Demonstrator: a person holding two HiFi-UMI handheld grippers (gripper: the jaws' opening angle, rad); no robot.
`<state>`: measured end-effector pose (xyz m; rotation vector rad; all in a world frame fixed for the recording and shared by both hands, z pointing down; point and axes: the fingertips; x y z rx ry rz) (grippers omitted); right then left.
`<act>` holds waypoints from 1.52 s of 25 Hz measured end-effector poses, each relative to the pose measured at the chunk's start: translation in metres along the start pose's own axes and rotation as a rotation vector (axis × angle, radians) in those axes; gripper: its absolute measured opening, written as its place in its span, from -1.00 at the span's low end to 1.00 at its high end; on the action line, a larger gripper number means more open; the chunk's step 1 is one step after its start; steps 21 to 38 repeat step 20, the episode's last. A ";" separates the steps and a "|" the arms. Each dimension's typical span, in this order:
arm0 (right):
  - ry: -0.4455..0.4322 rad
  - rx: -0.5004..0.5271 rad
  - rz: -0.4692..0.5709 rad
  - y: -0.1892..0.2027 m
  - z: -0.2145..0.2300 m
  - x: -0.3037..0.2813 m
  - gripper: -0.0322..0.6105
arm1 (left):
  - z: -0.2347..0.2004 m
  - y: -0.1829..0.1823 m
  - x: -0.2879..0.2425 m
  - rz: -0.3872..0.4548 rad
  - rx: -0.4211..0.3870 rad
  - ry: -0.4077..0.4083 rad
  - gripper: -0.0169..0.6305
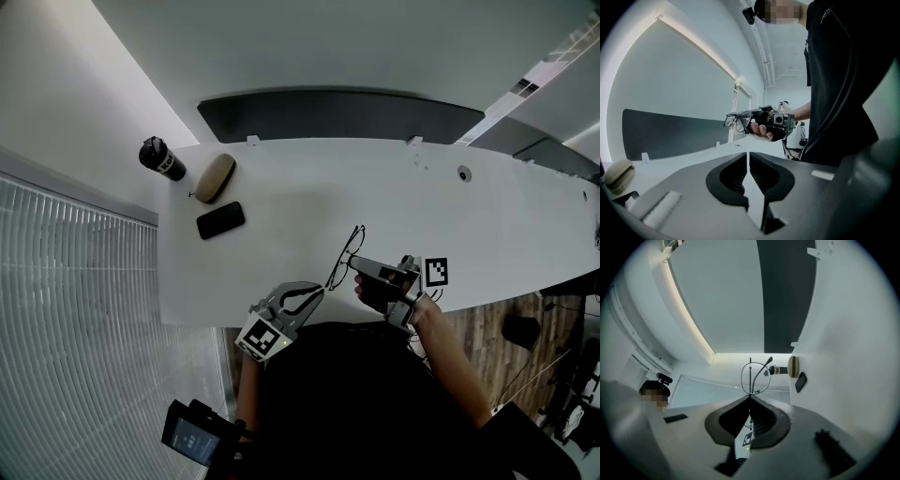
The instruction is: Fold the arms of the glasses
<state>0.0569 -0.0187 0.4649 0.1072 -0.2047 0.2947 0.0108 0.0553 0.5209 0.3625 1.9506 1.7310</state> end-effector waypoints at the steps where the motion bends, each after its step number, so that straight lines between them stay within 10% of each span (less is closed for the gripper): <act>1: 0.000 0.000 0.001 0.000 0.000 0.000 -0.87 | 0.000 0.000 0.000 0.000 -0.002 0.002 -0.87; 38: -0.018 0.001 -0.026 0.003 0.004 -0.004 -0.87 | -0.003 0.001 0.004 -0.010 0.012 -0.020 -0.87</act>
Point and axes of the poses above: the fingertips, and each gripper's own axes: x backward along the fingers, z to its right, y out of its underside, and after that the axes turned 5 degrees about -y, right-handed
